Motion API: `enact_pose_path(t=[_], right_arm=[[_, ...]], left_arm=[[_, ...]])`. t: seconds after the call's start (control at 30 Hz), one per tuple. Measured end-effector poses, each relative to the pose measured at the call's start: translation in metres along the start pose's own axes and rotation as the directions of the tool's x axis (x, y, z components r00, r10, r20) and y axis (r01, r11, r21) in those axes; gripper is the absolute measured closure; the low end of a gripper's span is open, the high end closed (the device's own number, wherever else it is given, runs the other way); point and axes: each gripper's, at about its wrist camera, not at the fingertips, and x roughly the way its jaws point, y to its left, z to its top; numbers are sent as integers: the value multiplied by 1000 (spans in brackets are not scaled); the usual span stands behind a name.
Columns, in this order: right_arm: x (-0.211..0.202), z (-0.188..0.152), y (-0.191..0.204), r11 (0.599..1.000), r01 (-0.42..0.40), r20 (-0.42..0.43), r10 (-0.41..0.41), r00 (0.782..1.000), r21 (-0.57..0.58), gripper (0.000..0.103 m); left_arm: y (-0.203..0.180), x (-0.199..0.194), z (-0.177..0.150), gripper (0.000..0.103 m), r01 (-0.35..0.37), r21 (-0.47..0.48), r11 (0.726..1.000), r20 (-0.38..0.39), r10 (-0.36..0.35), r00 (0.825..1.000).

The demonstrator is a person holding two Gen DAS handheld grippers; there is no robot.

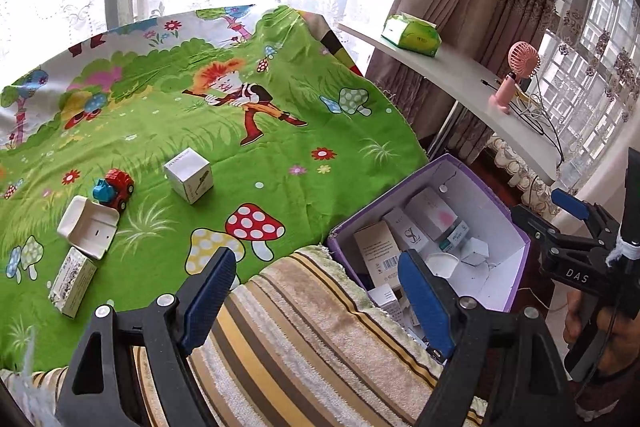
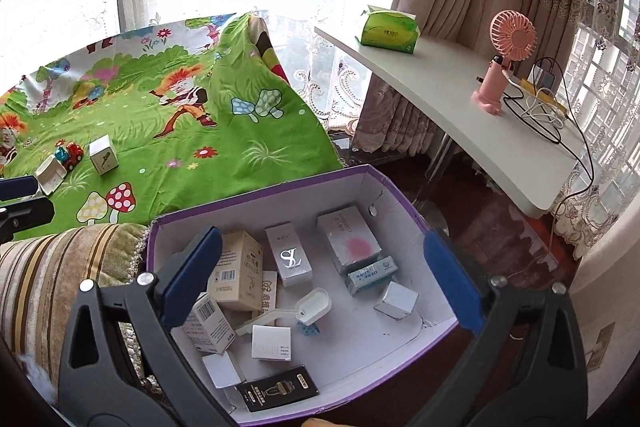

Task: Organize rigid objects
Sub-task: 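Move both open tools back over the remaining items on the bed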

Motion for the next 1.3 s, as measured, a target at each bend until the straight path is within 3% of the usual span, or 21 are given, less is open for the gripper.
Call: enact_pose_path(t=[0.27, 0.53, 0.67, 0.93, 1.03, 1.2, 1.3], right_arm=[[7, 2, 36, 994, -102, -32, 101, 994, -42, 1], [18, 12, 63, 978, -203, -61, 201, 978, -44, 1], [25, 18, 82, 975, -203, -69, 198, 978, -91, 1], [42, 26, 119, 955, -261, -101, 248, 963, -138, 1], [49, 29, 131, 949, -279, -110, 265, 958, -148, 2], [61, 35, 154, 936, -307, -122, 289, 949, -174, 2], [71, 40, 169, 928, -325, -137, 304, 943, -179, 1]], left_arm=[[71, -6, -16, 19, -71, -144, 987, -43, 65, 997], [159, 6, -37, 19, -58, -399, 915, -184, -18, 983], [189, 18, -45, 19, -86, -452, 888, -248, -32, 968], [217, 40, -47, 19, -75, -496, 865, -291, -84, 953], [226, 43, -44, 19, -106, -490, 865, -301, -54, 952], [241, 38, -40, 19, -201, -471, 859, -303, 57, 951], [251, 38, -38, 19, -222, -471, 854, -304, 79, 949]])
